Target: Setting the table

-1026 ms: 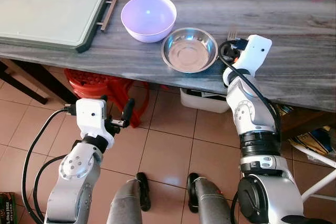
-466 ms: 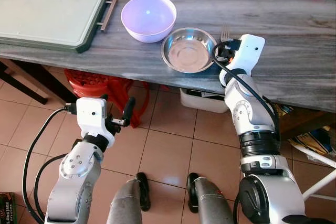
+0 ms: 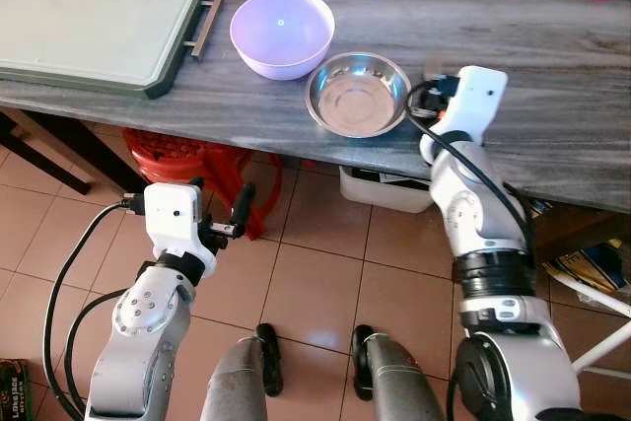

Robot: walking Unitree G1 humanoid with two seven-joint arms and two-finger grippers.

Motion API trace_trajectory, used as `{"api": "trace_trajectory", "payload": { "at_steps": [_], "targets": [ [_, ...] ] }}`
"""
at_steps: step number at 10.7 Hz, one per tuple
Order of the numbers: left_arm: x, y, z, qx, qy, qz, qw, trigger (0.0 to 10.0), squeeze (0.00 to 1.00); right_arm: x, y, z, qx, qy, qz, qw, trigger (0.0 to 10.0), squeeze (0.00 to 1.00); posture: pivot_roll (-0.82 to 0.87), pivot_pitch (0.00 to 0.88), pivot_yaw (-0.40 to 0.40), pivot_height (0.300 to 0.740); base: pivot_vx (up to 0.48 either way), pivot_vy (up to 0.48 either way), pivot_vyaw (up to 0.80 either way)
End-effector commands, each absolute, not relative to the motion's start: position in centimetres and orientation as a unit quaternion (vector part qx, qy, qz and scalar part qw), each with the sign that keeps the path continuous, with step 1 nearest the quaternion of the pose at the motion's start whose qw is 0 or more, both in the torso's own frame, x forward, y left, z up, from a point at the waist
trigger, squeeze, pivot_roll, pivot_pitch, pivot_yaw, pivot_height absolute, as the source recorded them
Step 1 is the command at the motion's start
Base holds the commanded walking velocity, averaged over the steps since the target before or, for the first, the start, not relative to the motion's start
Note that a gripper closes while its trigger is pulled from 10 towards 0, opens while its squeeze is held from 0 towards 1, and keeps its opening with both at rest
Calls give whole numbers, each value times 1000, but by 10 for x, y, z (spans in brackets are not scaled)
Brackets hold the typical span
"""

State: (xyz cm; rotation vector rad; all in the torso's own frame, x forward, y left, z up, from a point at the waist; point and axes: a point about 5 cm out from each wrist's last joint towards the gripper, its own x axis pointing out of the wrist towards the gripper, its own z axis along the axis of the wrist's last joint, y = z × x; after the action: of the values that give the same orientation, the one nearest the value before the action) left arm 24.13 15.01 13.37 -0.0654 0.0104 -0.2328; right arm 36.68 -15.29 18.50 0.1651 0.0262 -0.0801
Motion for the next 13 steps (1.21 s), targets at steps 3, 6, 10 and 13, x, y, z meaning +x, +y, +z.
{"api": "trace_trajectory", "payload": {
  "at_steps": [3, 6, 10, 13],
  "targets": [
    [240, 150, 129, -31, 19, -119, 992, 10000, 0, 361, -160, 160, 77, 64, -58, 993, 10000, 0, 11, 304, 50, 740, 0, 0, 0],
    [241, 150, 129, -29, 18, -119, 992, 10000, 0, 361, -157, 161, 83, 61, -49, 994, 10000, 1000, 16, 303, 51, 740, 0, 0, 0],
    [242, 149, 130, -30, 16, -119, 992, 10000, 0, 360, -157, 167, 67, 41, -41, 996, 10000, 0, 14, 301, 50, 740, 0, 0, 0],
    [243, 149, 130, -31, 14, -119, 992, 10000, 0, 356, -161, 172, 63, 14, -37, 997, 10000, 871, 14, 298, 49, 740, 0, 0, 0]
  ]
}}
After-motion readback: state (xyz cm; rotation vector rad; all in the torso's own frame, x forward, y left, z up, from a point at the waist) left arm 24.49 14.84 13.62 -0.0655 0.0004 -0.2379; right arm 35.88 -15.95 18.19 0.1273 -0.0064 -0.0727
